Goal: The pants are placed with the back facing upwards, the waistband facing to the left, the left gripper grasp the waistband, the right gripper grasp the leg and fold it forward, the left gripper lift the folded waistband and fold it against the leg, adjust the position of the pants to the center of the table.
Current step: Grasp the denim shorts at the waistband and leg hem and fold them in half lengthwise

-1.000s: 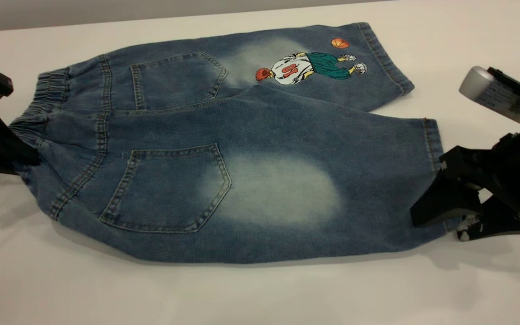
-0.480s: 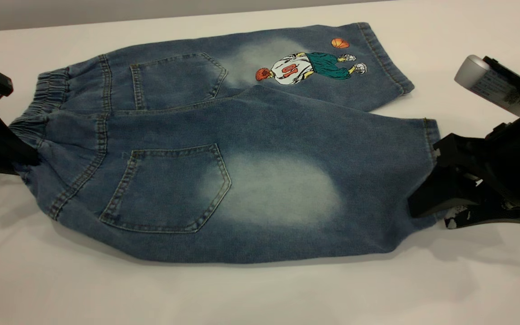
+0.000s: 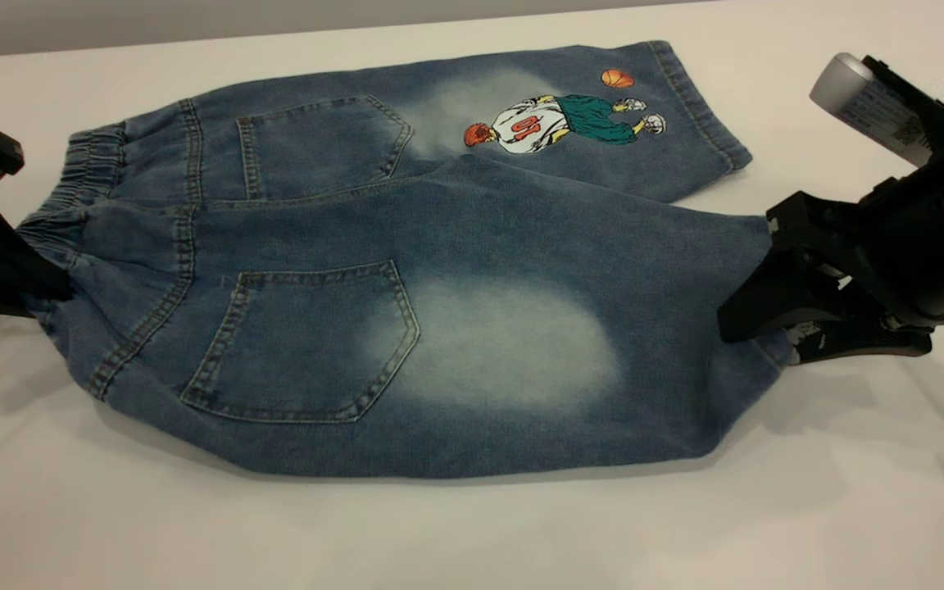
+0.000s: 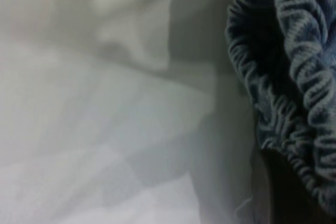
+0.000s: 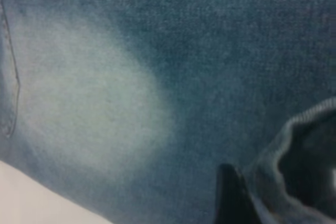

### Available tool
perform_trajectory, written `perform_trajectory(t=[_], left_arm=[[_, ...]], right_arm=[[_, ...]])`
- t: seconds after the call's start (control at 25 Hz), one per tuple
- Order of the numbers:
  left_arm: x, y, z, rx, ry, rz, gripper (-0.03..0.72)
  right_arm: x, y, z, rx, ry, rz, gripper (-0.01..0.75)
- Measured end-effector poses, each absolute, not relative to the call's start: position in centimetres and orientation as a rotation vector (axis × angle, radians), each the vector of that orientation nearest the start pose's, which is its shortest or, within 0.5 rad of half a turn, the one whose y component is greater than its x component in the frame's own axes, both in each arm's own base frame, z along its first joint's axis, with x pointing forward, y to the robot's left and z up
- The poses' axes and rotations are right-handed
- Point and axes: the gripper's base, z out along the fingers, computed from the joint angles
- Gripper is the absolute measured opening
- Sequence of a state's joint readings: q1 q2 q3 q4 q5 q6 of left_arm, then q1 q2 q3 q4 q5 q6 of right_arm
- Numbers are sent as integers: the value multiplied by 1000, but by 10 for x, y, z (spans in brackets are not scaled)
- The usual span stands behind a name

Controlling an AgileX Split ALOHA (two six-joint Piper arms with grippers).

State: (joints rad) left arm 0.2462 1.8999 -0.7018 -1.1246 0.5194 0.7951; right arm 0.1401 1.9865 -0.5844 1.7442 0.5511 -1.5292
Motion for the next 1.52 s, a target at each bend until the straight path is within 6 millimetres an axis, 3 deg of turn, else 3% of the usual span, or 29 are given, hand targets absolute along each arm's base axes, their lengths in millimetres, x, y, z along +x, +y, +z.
perform_trajectory(t=[0.28, 0.6, 0.68, 0.88, 0.96, 1.2, 1.52], left_arm=[[278, 28, 83, -660, 2779, -679, 122], [278, 28, 83, -660, 2779, -680, 122], [278, 28, 83, -660, 2779, -679, 122], [278, 28, 83, -660, 2779, -679, 122], [278, 28, 83, -656, 2781, -679, 122], [272, 26, 89, -606, 2821, -689, 122], [241, 25, 114, -583, 2883, -567, 122]], right_arm=[[251, 80, 47, 66, 2821, 804, 347], [247, 84, 37, 40, 2838, 895, 337], [247, 84, 37, 10, 2833, 890, 299], [247, 85, 37, -6, 2829, 892, 74], [247, 85, 37, -6, 2829, 892, 24], [245, 84, 49, 36, 2816, 891, 8], [213, 71, 74, 32, 2866, 737, 8]])
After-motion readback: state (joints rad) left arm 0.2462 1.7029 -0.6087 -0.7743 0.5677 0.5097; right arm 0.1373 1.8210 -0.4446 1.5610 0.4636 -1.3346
